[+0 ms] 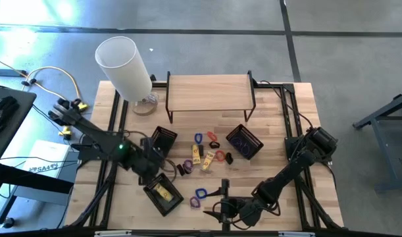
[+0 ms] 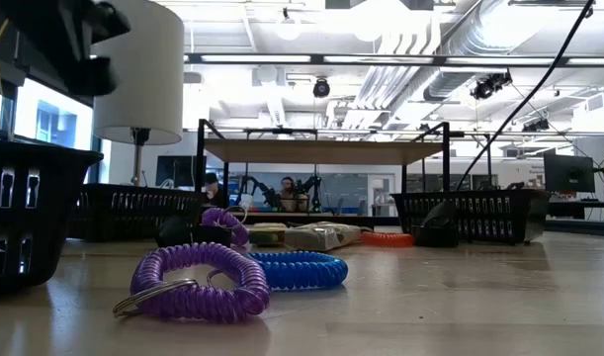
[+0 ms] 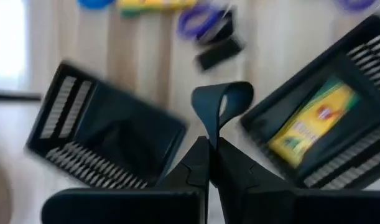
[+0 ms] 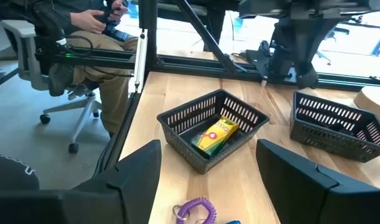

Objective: Pick & Place Office Desk Supplies
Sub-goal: Put the black rubber band into the top left black bin

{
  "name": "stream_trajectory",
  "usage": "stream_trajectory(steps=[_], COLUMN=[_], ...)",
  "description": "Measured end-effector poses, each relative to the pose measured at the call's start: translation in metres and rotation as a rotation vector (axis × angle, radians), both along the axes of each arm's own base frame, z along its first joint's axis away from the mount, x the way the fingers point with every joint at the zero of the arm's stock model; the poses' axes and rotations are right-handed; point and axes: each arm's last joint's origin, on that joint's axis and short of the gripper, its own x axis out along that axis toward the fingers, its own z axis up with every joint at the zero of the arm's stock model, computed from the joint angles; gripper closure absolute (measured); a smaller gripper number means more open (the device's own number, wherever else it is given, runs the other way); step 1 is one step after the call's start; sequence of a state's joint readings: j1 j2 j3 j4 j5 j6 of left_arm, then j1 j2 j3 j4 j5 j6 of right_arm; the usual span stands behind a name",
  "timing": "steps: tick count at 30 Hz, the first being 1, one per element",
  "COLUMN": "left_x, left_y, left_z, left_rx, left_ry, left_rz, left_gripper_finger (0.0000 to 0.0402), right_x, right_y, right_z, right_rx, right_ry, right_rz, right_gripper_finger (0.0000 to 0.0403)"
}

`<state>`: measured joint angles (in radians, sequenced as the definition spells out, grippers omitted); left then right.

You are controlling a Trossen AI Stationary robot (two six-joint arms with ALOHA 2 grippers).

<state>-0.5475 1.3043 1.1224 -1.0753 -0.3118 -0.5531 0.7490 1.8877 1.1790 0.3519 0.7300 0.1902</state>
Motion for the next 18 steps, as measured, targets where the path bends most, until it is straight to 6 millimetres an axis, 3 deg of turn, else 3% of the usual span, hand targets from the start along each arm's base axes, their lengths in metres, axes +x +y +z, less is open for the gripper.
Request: stream_trajectory(steps=[5,9,18], left_x=[0.001,-0.003,-0.011], left_y=[0.031,0.059,0.086], left_z=[-0.018,-0.039,-0.068], left_rx=[-0.113,-0.118,-0.175], left_ry=[0.111,0.161,-0.006], left_rz=[-0.030,0.063,0.133], left_gripper_finger=[0.0395,0.0395,0.0395], right_x=[0.000,0.000,0.000], right_y=[0.000,0.000,0.001], right_z=[0.000,0.000,-0.001], right_rx=[0.006,0.031,0.052], right_ry=[0.000,0.002,0.010], right_rz=[-0.001,-0.007,0.009], right_gripper_finger=[0.0151,0.0151,0.0151])
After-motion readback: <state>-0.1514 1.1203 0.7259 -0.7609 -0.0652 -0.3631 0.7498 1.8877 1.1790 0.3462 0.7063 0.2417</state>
